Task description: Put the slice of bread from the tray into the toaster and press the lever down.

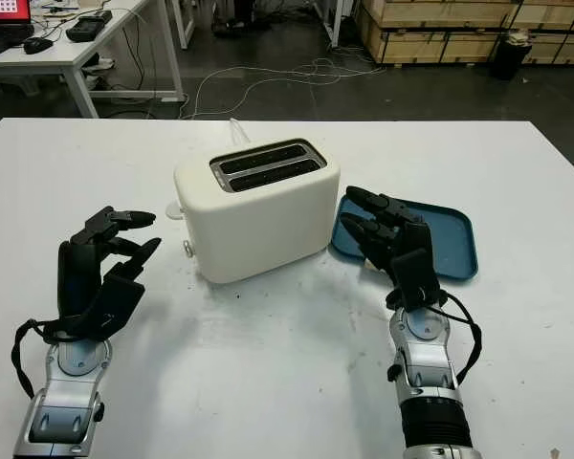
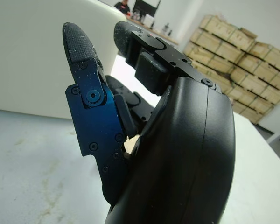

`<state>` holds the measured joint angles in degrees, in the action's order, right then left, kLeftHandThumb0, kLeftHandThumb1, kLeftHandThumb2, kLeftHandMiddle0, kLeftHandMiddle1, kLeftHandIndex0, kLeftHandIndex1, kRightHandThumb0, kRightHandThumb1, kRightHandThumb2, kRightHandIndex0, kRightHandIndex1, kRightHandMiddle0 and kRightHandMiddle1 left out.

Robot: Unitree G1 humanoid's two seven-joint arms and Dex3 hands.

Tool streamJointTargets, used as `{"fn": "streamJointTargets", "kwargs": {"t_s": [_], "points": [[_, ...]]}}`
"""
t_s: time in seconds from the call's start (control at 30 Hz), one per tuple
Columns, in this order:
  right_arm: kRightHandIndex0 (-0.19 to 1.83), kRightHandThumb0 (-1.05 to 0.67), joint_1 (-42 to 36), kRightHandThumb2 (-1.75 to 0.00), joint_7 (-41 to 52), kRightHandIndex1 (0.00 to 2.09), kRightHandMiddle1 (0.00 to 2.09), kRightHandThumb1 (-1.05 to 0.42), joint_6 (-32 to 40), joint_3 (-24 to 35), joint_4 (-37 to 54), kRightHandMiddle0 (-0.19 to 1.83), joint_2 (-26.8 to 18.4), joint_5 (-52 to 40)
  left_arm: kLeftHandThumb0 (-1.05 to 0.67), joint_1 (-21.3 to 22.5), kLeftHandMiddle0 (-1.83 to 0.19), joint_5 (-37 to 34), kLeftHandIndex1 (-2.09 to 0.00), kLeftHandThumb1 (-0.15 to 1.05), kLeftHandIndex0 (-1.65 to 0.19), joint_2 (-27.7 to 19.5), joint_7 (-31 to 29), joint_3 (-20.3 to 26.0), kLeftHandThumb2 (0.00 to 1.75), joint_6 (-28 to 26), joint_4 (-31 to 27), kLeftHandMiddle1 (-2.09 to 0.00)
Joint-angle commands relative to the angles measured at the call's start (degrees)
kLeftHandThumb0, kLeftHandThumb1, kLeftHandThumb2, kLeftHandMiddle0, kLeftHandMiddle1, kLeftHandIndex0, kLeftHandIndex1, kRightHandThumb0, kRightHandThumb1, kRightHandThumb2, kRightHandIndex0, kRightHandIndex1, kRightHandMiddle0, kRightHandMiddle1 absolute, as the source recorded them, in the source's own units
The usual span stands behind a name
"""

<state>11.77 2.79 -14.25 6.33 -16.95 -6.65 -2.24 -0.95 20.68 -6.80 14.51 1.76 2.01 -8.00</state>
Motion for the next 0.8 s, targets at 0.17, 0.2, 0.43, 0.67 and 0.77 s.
{"fn": "streamJointTargets", "kwargs": {"t_s": [0.17,0.2,0.43,0.67,0.77], "points": [[1.01,-0.60,0.1,0.00,-0.1,0.01,0.00,-0.83,0.9,0.1,0.5,0.95,0.2,-0.3,-0.42,0.9,-0.65,0.2,-0.76,0.92,-0.70,0.0,-0.7,-0.4,0.04,0.0,-0.8,-1.41],[1.02,-0.59,0.1,0.00,0.0,0.01,0.00,-0.83,1.0,0.1,0.6,0.95,0.2,-0.4,-0.41,0.9,-0.65,0.3,-0.76,0.92,-0.70,-0.1,-0.7,-0.4,0.04,0.2,-0.7,-1.41],[0.96,-0.61,-1.5,0.00,1.5,0.00,0.00,-0.85,-2.5,-0.2,2.4,0.88,-1.2,0.5,-0.37,0.5,-0.63,-1.0,-0.76,0.92,-0.69,0.3,-1.3,-0.5,0.04,0.4,-0.9,-1.40],[0.81,-0.61,-9.3,-0.01,-3.7,0.00,0.00,-0.86,-16.9,2.2,8.5,0.75,-9.3,13.9,-0.37,0.5,-0.63,-0.9,-0.76,0.92,-0.70,-0.2,-1.0,-0.2,0.04,1.2,-0.2,-1.40],[0.69,-0.60,-13.4,-0.01,-5.1,0.00,0.00,-0.87,-19.3,3.9,11.9,0.66,-13.9,19.5,-0.38,0.6,-0.64,-0.6,-0.76,0.92,-0.69,-0.4,-1.1,-0.2,0.04,1.0,-0.2,-1.39]]}}
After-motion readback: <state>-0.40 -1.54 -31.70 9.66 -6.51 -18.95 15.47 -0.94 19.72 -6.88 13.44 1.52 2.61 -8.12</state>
